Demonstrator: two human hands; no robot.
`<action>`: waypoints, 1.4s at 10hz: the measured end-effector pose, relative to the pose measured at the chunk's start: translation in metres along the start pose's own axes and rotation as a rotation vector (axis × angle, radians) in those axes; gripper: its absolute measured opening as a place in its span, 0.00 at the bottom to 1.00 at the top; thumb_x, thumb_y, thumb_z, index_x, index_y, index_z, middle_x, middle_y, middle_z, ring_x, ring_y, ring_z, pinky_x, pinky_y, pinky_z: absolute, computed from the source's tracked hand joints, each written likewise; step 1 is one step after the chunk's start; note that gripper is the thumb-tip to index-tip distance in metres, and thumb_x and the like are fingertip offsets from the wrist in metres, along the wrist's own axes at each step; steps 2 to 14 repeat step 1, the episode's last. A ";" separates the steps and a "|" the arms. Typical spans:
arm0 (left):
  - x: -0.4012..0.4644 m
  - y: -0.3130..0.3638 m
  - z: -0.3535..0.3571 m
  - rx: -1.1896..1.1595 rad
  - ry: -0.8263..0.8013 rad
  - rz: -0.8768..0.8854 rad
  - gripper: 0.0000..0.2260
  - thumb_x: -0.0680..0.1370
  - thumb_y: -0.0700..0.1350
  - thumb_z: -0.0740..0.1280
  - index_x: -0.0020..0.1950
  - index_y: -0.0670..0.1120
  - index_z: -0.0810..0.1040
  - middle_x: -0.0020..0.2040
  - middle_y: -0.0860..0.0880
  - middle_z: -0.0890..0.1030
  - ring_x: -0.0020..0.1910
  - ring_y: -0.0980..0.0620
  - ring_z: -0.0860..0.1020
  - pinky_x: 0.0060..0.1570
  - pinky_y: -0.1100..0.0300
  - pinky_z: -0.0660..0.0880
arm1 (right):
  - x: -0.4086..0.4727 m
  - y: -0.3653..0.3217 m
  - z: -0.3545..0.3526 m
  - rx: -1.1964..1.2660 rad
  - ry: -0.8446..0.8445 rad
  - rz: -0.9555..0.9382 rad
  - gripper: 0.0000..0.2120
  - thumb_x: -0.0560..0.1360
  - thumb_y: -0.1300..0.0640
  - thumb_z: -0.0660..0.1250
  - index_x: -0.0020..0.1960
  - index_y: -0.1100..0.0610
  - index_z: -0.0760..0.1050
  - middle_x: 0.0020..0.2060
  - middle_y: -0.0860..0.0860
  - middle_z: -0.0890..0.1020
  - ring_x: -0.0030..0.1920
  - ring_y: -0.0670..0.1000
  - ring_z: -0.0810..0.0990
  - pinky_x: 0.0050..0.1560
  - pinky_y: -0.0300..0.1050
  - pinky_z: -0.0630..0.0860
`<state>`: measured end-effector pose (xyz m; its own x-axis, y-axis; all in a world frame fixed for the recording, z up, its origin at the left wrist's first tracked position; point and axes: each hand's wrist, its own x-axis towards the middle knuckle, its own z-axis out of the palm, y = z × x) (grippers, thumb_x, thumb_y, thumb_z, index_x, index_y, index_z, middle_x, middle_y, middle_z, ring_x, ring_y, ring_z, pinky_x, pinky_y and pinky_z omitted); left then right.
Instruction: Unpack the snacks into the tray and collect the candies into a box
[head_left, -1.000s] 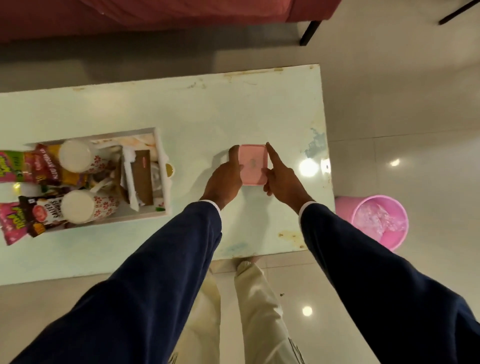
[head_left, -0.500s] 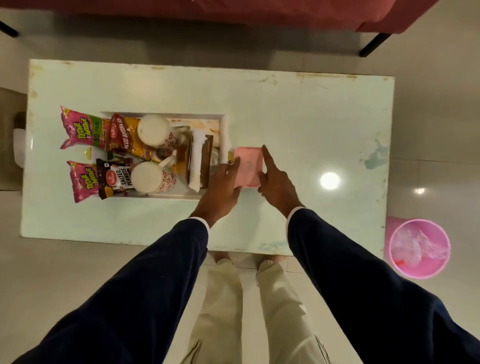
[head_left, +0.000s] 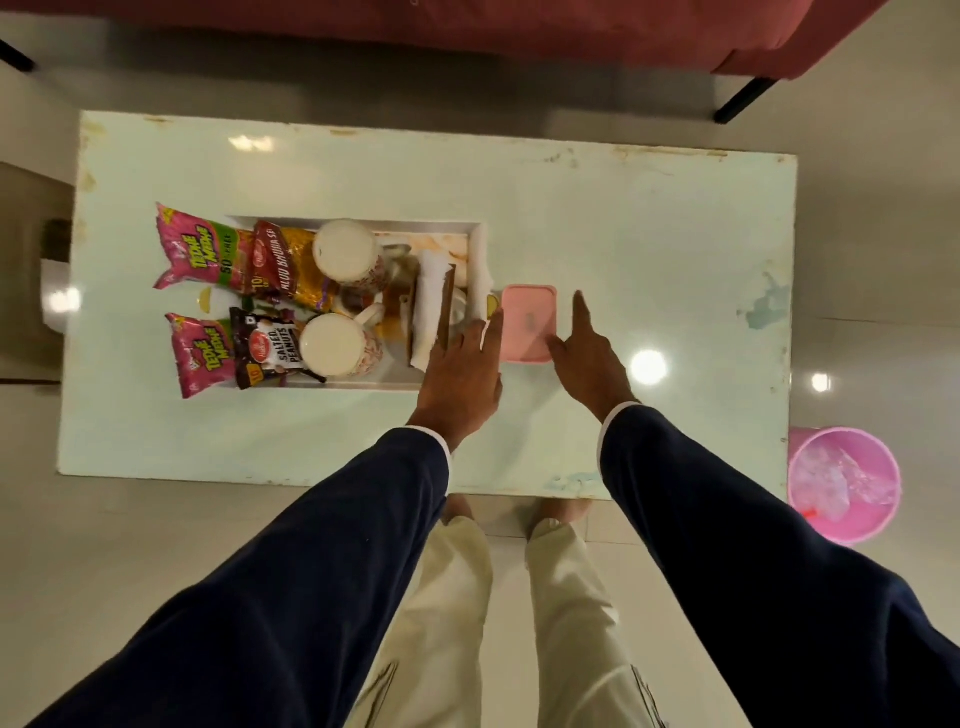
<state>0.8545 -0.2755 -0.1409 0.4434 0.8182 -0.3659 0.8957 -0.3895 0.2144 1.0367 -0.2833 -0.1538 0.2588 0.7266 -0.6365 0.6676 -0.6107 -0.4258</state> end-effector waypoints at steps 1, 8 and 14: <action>-0.033 -0.004 -0.026 0.080 -0.036 0.114 0.34 0.78 0.48 0.68 0.80 0.45 0.57 0.72 0.42 0.69 0.70 0.39 0.71 0.58 0.44 0.76 | -0.031 -0.001 -0.008 -0.069 0.078 -0.056 0.34 0.82 0.49 0.61 0.82 0.54 0.50 0.66 0.56 0.78 0.61 0.59 0.80 0.56 0.59 0.79; -0.033 -0.004 -0.026 0.080 -0.036 0.114 0.34 0.78 0.48 0.68 0.80 0.45 0.57 0.72 0.42 0.69 0.70 0.39 0.71 0.58 0.44 0.76 | -0.031 -0.001 -0.008 -0.069 0.078 -0.056 0.34 0.82 0.49 0.61 0.82 0.54 0.50 0.66 0.56 0.78 0.61 0.59 0.80 0.56 0.59 0.79; -0.033 -0.004 -0.026 0.080 -0.036 0.114 0.34 0.78 0.48 0.68 0.80 0.45 0.57 0.72 0.42 0.69 0.70 0.39 0.71 0.58 0.44 0.76 | -0.031 -0.001 -0.008 -0.069 0.078 -0.056 0.34 0.82 0.49 0.61 0.82 0.54 0.50 0.66 0.56 0.78 0.61 0.59 0.80 0.56 0.59 0.79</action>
